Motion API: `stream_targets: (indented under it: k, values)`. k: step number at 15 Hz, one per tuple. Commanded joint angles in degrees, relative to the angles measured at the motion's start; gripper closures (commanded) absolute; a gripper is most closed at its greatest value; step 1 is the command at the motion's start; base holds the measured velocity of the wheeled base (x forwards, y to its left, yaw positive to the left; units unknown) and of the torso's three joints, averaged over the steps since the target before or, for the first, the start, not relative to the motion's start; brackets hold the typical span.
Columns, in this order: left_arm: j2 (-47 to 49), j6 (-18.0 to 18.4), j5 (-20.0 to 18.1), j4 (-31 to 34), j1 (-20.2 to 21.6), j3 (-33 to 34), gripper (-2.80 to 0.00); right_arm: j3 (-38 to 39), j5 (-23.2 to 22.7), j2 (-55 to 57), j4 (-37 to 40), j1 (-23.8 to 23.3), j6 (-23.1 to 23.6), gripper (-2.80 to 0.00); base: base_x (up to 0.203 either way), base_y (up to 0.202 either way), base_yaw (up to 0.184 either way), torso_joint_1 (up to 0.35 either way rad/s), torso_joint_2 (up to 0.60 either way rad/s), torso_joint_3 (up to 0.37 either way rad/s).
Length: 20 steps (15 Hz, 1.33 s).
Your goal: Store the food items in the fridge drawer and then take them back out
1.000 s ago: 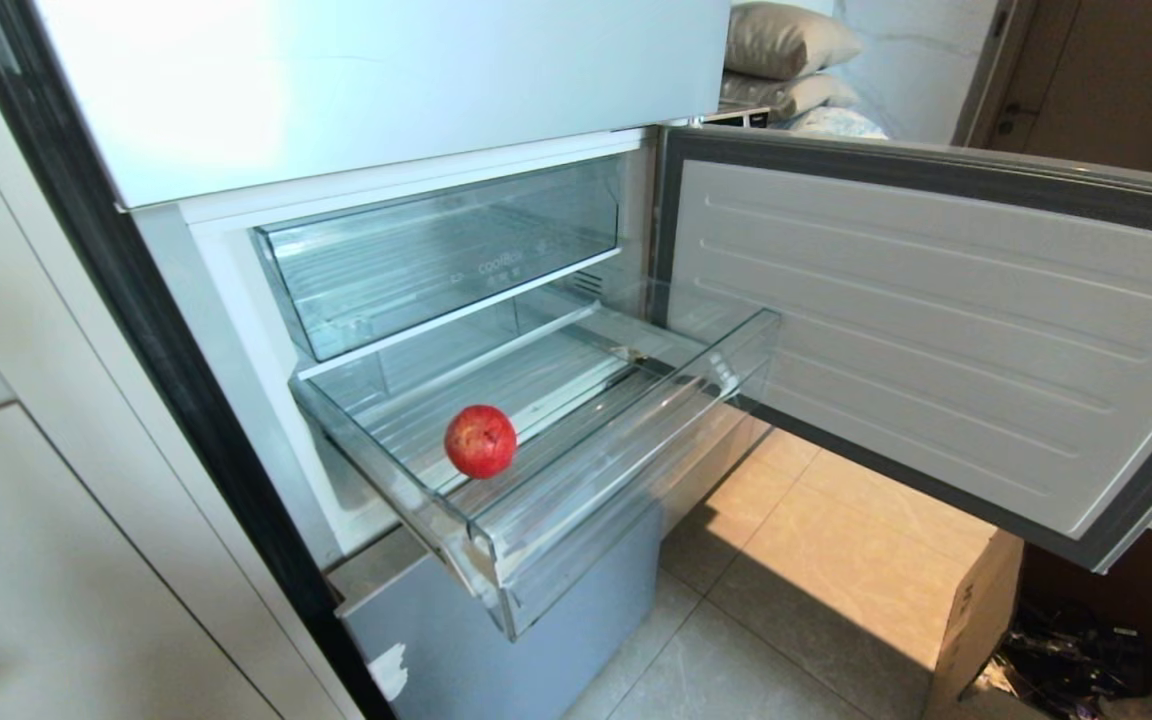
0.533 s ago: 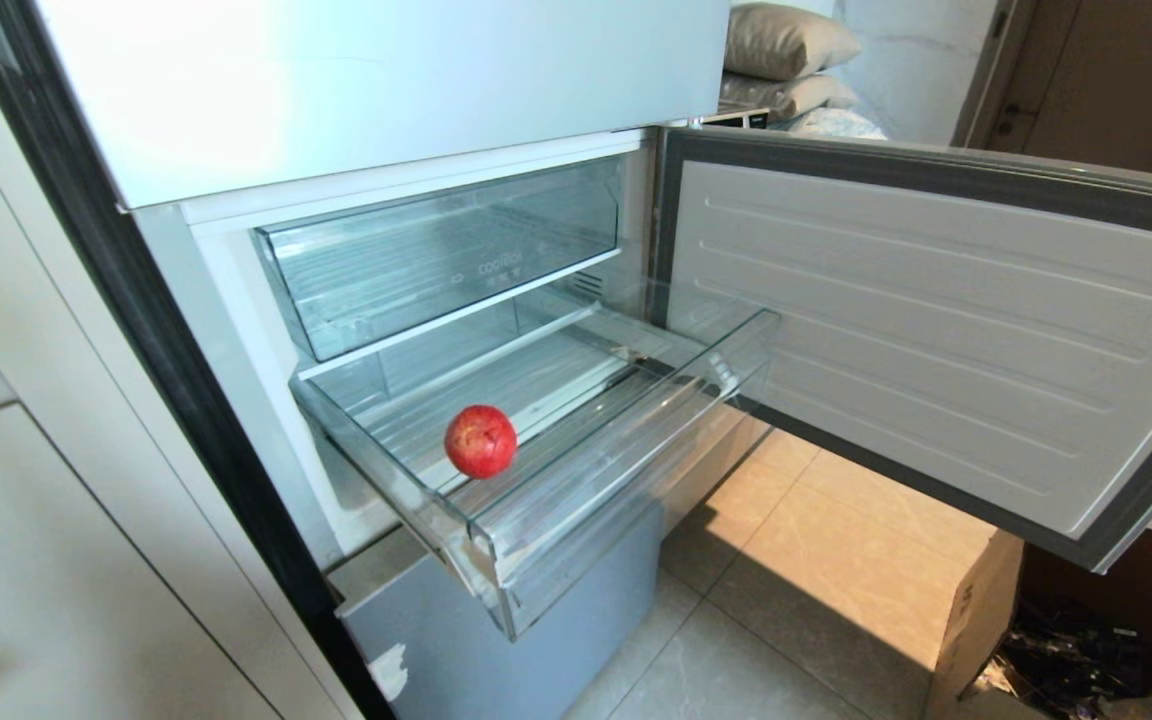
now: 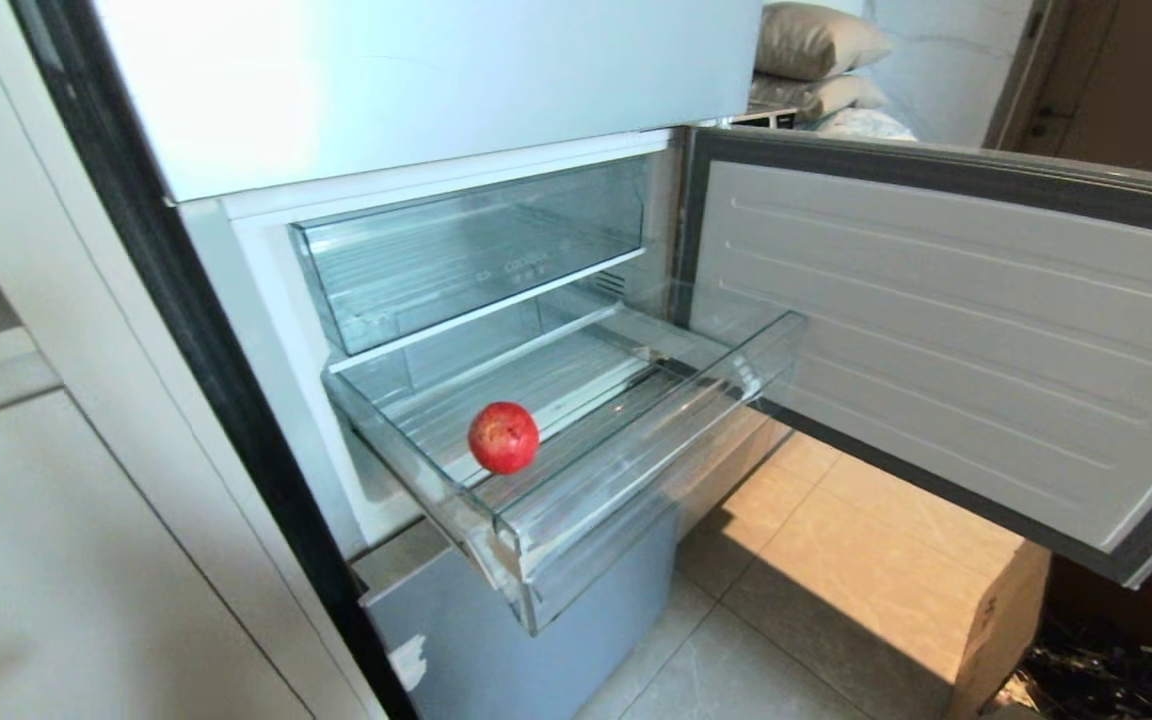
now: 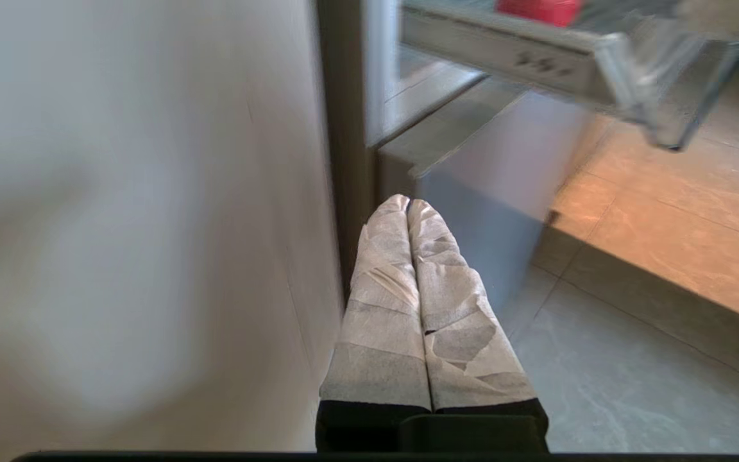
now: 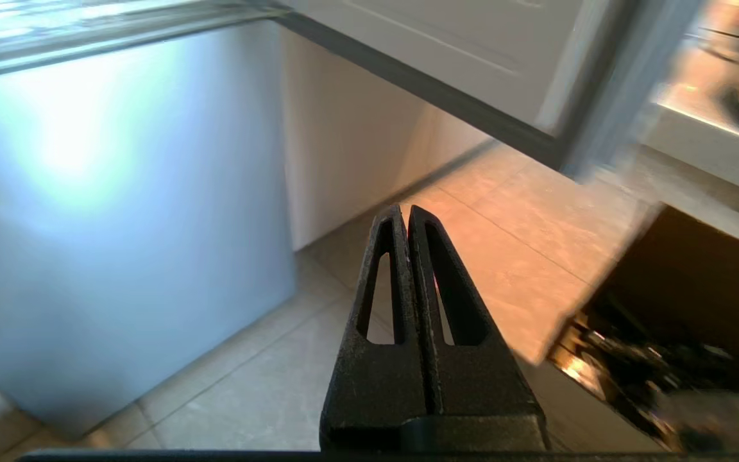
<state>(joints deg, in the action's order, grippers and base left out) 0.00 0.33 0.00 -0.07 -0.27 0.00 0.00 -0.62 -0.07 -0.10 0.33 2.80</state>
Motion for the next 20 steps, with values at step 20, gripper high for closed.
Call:
stream_targets:
  k: [20]
  values:
    - [0.0,0.0,0.0,0.0,0.0,0.0,0.00,-0.1,-0.4,14.0,0.1,0.1,2.6,0.00,0.001,-0.004,0.115,0.001,0.00,0.002]
